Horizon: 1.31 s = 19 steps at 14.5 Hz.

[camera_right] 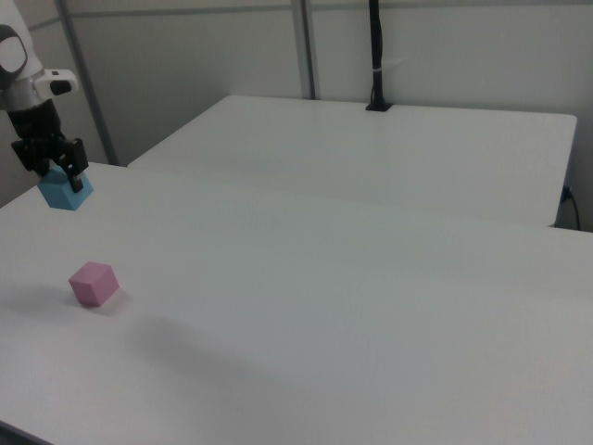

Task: Put blue cube on pink cube
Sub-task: 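Carry the light-blue cube over the pink cube and lower it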

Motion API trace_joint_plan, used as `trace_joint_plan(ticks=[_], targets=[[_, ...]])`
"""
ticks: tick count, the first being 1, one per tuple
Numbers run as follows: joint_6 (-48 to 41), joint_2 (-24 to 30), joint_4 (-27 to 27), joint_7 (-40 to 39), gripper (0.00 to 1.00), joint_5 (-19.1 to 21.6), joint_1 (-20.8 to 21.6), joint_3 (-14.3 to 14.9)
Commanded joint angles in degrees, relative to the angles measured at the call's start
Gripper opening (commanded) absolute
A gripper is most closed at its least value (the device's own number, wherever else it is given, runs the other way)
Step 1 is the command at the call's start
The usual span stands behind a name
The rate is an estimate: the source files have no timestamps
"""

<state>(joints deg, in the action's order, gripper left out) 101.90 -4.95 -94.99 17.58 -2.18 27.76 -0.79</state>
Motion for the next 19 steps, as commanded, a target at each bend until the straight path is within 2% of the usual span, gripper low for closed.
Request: trace_joint_plan(ticks=[1,8,17,18,19], targets=[[0.93,-0.59,0.25,1.49,0.53,0.60,1.15,-0.35],[5.06,-8.93,-0.72,2.28,0.54,-0.63,1.24,-0.35],[9.89,-13.07,-6.25,1.76,0.54,-1.51,1.33,-0.35],[10.85,-13.42,-7.48,1.76,0.56,-2.38,1.33,-0.35],[12.17,-13.86,-8.27,1.84,0.70,-2.82,1.33,-0.44]])
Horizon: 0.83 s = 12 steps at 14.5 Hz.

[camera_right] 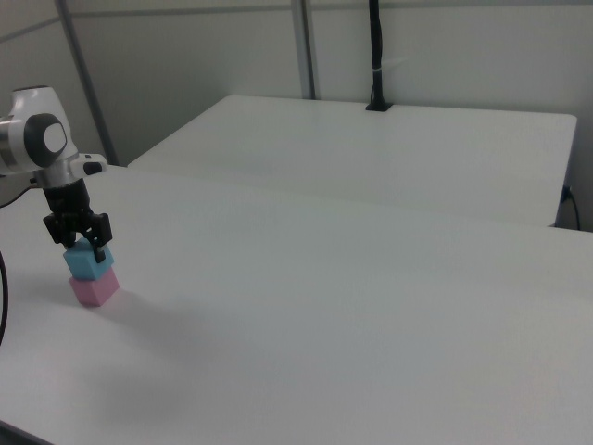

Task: Put blue cube on pink cube
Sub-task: 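Open the gripper to release the light-blue cube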

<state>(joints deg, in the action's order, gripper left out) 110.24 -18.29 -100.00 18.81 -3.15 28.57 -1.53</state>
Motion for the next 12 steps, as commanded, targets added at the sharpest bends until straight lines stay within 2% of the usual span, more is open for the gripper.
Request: trace_joint_plan(ticks=[1,6,9,12], targets=[[3.93,-0.87,-3.62,0.62,1.00,-1.86,0.52,0.30],[3.23,0.00,-2.92,1.23,1.00,-1.77,0.61,0.30],[2.09,2.98,-2.84,1.32,1.00,-1.77,0.34,0.30],[-2.99,6.32,-0.47,1.23,1.00,-1.60,-0.88,0.12]])
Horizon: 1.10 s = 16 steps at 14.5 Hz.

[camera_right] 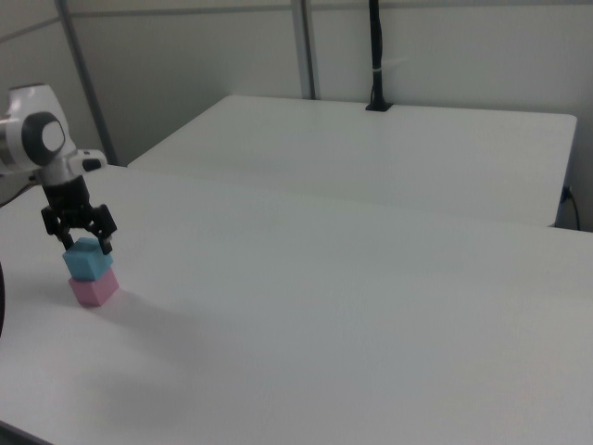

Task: Put blue cube on pink cube

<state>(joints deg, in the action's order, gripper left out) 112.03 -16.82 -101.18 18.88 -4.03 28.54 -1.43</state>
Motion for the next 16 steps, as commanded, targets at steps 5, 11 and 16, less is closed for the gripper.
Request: trace_joint_plan(ticks=[5,11,16], targets=[[-13.40,11.72,4.75,0.55,1.00,-0.63,-8.66,-4.10],[-17.72,16.82,5.64,-10.23,1.00,-0.36,-28.16,-10.26],[-16.94,16.21,6.17,-17.55,1.00,-0.10,-30.29,-4.20]])
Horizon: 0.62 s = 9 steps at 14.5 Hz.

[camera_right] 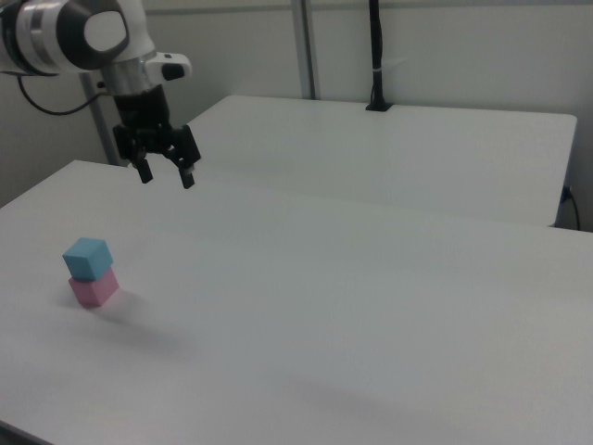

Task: Put blue cube on pink cube

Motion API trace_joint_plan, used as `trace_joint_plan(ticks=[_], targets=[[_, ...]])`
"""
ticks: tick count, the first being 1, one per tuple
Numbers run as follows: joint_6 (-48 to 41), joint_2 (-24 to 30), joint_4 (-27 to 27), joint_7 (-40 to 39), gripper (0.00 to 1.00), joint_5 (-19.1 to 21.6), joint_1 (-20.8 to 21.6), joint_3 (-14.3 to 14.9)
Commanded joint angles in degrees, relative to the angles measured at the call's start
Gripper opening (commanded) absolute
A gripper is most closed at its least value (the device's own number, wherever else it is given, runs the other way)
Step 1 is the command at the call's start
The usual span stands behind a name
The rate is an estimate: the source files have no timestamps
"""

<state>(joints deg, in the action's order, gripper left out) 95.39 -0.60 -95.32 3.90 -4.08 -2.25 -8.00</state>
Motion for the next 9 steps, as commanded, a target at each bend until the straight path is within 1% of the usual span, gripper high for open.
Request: trace_joint_plan(ticks=[1,9], targets=[[-0.21,-0.10,0.31,-2.66,1.00,-0.05,0.32,2.46],[1.29,-0.63,0.05,-1.61,1.00,0.13,0.23,2.55]])
